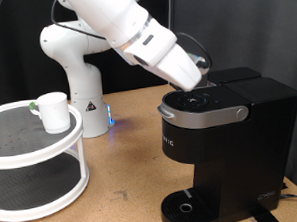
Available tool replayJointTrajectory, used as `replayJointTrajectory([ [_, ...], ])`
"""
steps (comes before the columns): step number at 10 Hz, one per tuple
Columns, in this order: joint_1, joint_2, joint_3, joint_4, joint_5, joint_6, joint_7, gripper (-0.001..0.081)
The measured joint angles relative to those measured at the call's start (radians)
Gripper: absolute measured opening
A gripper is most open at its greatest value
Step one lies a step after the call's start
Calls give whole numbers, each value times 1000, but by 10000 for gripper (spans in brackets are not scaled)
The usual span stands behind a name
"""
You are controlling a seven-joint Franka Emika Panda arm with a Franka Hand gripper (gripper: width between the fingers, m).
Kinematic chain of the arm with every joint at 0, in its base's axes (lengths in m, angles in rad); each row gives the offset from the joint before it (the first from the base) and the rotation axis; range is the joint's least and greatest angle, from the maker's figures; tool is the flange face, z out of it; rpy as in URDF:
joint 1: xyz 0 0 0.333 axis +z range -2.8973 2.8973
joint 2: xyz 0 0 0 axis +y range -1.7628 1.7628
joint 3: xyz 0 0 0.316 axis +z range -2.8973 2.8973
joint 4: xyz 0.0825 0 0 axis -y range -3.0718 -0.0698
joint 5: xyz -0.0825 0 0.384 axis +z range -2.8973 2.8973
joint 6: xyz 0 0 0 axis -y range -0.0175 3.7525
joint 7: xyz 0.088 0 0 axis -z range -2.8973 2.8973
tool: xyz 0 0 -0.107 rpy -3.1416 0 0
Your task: Make a cup of coffee with the keurig machine
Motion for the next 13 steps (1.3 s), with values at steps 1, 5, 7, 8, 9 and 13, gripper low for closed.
replayJointTrajectory([
  [1,0,-2,-5,16,43,-19,-3,1],
  [5,-4,-12,-30,82,73,-128,-2,1],
  [7,-6,-19,-39,59,69,-136,-4,1],
  [8,-15,-31,-48,45,43,-172,7,1],
  [9,-30,-49,-60,31,14,-225,32,1],
  [13,-75,-153,-92,-36,-24,-322,86,1],
])
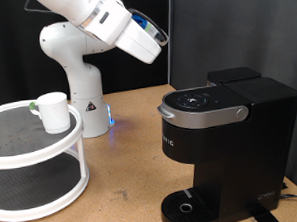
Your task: Make a cup of coffee with the keurig machine
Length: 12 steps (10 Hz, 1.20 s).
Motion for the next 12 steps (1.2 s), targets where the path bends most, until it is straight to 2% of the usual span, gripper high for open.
replayJointTrajectory([
  [1,0,3,1,0,0,3,2,1],
  [3,-6,-10,3,-23,12,85,74,1],
  [4,-18,-38,4,-46,2,127,114,1],
  [5,-36,-71,1,-68,-22,136,124,1],
  [9,-88,-164,-29,-96,-202,7,57,1],
  [11,-88,-161,-29,-98,-192,27,61,1],
  [12,-91,-173,-29,-115,-166,92,58,1],
])
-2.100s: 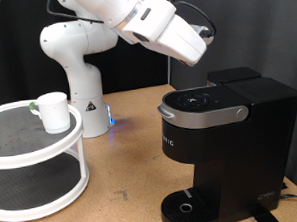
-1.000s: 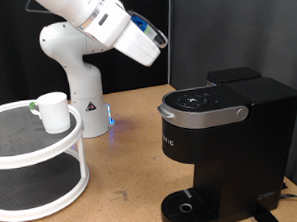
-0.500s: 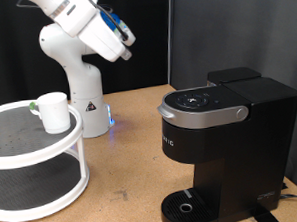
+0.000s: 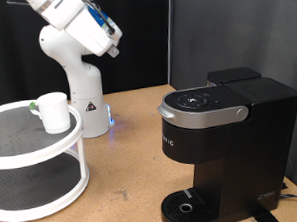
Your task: Make a cup of coffee with the keurig machine
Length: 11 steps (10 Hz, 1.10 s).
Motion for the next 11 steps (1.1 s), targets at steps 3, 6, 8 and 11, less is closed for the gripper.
replayJointTrajectory([
  [3,-50,-97,-22,-72,6,26,5,1],
  [6,-97,-160,-70,-77,-94,-134,-20,1],
  [8,-105,-182,-76,-83,-109,-155,-23,1],
  [11,-146,-198,-85,-101,-108,-117,6,1],
])
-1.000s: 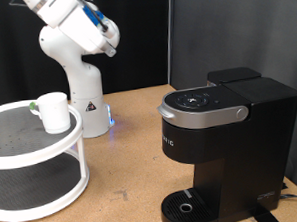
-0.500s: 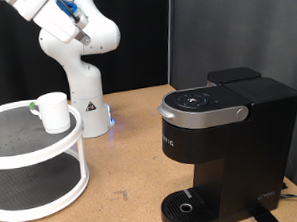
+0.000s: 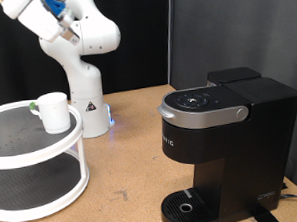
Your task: Make a cup of coffee with the keurig machine
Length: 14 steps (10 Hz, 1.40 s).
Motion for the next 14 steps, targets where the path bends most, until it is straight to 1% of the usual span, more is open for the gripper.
replayJointTrajectory([
  [1,-27,-19,-11,-5,-10,-3,0,1],
  [2,-53,-37,-24,-6,-31,-25,0,1],
  [6,-148,-84,-87,4,-141,-158,0,1],
  [8,-193,-105,-114,5,-187,-195,-1,1],
  [10,-218,-123,-135,4,-214,-209,-8,1],
  [12,-220,-135,-150,4,-215,-211,-25,1],
  [14,-218,-132,-153,2,-215,-220,-36,1],
])
